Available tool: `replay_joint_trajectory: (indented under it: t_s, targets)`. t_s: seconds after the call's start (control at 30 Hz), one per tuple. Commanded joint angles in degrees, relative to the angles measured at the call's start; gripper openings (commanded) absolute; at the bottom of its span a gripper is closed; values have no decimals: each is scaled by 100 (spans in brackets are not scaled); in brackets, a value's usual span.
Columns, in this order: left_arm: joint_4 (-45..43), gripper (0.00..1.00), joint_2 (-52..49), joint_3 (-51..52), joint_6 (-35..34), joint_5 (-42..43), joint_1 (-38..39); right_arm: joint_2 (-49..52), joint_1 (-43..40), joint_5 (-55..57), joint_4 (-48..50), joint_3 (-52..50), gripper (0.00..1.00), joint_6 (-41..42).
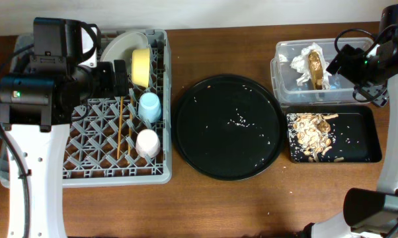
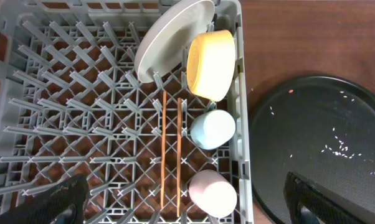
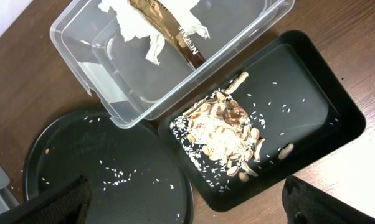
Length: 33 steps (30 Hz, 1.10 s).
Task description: Sort waste into correct bins and load items into the dishwasher rack
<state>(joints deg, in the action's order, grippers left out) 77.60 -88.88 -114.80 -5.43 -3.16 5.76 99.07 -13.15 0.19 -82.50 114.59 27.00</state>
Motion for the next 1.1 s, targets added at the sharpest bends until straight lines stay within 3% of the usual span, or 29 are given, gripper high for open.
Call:
replay_joint_trajectory:
  t_s: [0.0, 0.17, 0.2, 0.33, 0.43, 0.63, 0.83, 0.93, 1.07]
  targets:
    - [11, 99, -17, -9, 31, 81, -9, 2, 59, 70, 0, 7, 98, 28]
    - [11, 99, -17, -9, 31, 81, -9, -737, 1423, 1985, 828, 7, 98, -514]
    - [13, 99, -17, -9, 31, 81, -9, -848, 1644, 1980, 1121, 7, 98, -879]
    - [13, 99, -17, -9, 31, 81, -9, -1261, 1956, 1683, 1958, -232, 98, -1084]
    - [11, 99, -17, -9, 31, 81, -9, -2070, 1954, 1399, 3062, -1547, 99, -1180]
    - [13, 99, -17, -9, 31, 81, -9, -4393, 1952, 1220, 5475, -5313, 98, -1178]
    - [11, 99, -17, -9, 31, 81, -9, -7368, 1950, 1200, 7606, -9182, 98, -1156]
    - [11, 99, -17, -9, 31, 81, -9, -8592, 1950, 1202, 7893, -10301, 98, -1156]
    - [11, 99, -17, -9, 31, 81, -9, -9368, 1950, 1196, 7888, -10987, 98, -1158]
